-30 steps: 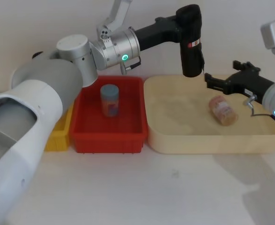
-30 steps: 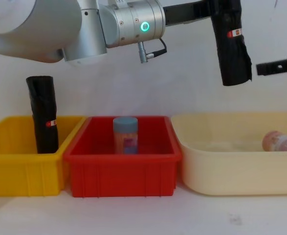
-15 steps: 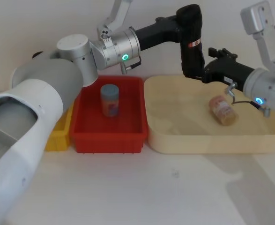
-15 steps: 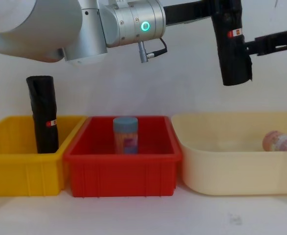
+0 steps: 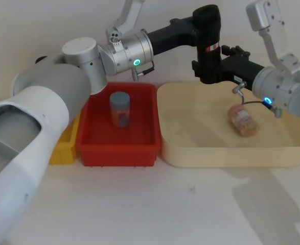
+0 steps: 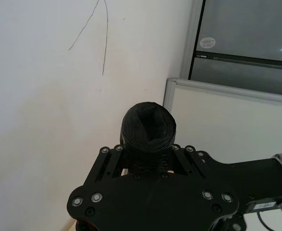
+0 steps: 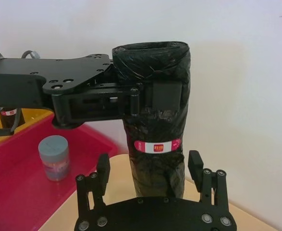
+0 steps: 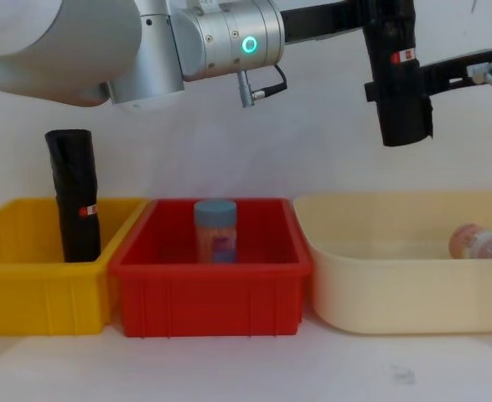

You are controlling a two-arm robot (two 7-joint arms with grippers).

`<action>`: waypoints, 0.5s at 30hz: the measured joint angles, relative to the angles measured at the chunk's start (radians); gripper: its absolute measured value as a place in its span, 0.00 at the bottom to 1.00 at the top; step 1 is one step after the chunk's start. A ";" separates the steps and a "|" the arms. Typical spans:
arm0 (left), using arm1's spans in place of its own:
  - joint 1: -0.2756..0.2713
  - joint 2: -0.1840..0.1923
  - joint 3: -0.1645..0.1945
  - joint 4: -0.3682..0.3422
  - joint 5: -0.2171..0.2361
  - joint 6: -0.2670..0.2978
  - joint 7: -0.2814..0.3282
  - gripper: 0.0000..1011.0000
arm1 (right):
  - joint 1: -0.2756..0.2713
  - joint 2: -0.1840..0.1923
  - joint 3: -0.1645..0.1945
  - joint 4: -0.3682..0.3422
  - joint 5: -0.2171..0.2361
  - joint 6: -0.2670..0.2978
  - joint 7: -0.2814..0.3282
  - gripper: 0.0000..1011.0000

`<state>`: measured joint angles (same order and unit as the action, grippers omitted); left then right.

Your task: Pick up the garbage bag with the one hand and transfer it to the other hand.

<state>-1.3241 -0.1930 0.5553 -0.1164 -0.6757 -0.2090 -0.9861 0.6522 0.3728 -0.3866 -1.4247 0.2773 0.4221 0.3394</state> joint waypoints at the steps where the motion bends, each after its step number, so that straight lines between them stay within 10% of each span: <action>1: 0.000 0.000 0.000 0.000 0.000 0.000 0.000 0.35 | 0.003 -0.002 -0.002 0.005 -0.001 -0.001 0.000 0.99; 15: 0.000 0.000 0.000 0.001 0.000 0.000 0.000 0.35 | 0.047 -0.038 -0.022 0.062 -0.020 -0.009 0.004 0.92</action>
<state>-1.3243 -0.1932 0.5552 -0.1156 -0.6756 -0.2090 -0.9860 0.6990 0.3351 -0.4081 -1.3632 0.2573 0.4130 0.3435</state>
